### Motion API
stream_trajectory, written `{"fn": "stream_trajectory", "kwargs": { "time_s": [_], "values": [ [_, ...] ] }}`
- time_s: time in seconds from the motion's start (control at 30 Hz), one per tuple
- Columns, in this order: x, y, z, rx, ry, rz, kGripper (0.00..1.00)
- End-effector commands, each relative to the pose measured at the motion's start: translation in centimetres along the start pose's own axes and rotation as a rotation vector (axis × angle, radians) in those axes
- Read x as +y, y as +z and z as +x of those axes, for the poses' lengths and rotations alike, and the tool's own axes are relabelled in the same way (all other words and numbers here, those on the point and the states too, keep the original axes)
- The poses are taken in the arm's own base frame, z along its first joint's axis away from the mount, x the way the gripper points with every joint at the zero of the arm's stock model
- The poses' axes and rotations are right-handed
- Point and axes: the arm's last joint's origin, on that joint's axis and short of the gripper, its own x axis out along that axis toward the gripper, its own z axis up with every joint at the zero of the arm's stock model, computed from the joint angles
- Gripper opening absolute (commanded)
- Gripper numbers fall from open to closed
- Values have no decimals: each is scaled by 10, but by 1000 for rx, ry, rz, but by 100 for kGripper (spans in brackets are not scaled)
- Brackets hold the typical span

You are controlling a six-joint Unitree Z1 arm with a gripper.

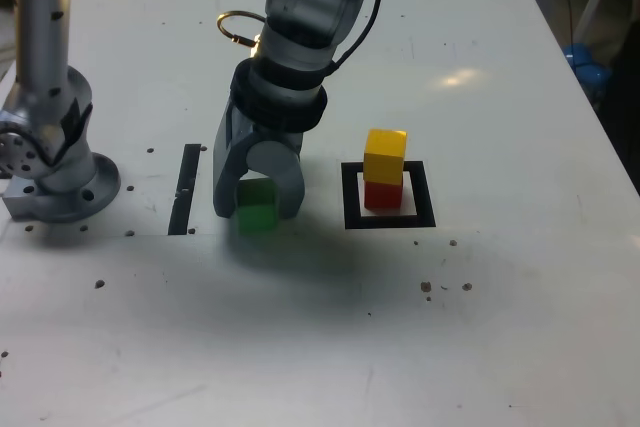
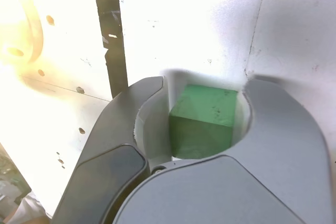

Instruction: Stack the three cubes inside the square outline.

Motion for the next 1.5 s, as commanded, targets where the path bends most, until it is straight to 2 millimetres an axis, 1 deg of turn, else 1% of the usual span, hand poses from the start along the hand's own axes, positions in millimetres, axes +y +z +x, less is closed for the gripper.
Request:
{"fn": "stream_trajectory", "kwargs": {
  "time_s": [0.0, 0.1, 0.2, 0.4, 0.6, 0.7, 0.8, 1.0, 1.47],
  "values": [
    [0, -1, -1, 6, 5, 5, 29],
    [2, -4, -6, 12, 27, 9, 29],
    [3, -8, -18, 20, 70, 16, 29],
    [5, -11, -56, -2, 144, 65, 29],
    [4, -12, -98, -57, 173, 136, 29],
    [2, -7, -115, -82, 175, 176, 29],
    [-1, 2, -126, -102, 173, 212, 29],
    [-7, 22, -135, -129, 176, 274, 29],
    [-13, 49, -135, -138, 194, 312, 29]
  ]
}}
